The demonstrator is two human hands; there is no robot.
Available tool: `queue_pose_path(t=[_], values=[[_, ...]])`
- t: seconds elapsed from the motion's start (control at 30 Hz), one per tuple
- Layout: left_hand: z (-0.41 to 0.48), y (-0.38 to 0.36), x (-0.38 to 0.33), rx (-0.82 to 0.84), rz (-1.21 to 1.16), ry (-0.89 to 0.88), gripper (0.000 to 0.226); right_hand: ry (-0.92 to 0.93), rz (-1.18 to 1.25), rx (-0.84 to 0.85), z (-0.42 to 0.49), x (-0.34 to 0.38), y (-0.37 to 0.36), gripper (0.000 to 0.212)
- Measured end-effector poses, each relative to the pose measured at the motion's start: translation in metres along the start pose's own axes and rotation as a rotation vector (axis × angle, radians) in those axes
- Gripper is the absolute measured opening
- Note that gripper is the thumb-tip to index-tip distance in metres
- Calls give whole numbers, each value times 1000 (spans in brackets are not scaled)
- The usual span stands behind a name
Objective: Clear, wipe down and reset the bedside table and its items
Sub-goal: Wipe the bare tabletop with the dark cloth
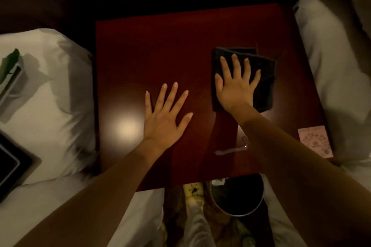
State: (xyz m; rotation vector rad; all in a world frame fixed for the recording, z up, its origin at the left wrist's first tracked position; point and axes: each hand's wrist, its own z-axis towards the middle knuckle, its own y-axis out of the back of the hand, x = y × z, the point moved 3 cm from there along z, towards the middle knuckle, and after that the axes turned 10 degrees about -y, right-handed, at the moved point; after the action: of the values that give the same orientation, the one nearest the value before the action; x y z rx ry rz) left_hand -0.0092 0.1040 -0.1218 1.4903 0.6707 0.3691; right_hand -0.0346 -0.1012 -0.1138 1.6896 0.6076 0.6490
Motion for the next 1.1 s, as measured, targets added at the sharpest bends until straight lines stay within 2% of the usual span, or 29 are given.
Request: queue_pose_path(t=[0.47,0.8,1.1], values=[[-89,-2,18,-6,14,13,61,19,-1,40,-87,-16,-12,55],[-114,-3,19,-20,27,26,61,-37,36,101,-159,-22,-26,55],[-116,-4,19,-32,19,20,61,-24,29,55,-191,2,-31,56]])
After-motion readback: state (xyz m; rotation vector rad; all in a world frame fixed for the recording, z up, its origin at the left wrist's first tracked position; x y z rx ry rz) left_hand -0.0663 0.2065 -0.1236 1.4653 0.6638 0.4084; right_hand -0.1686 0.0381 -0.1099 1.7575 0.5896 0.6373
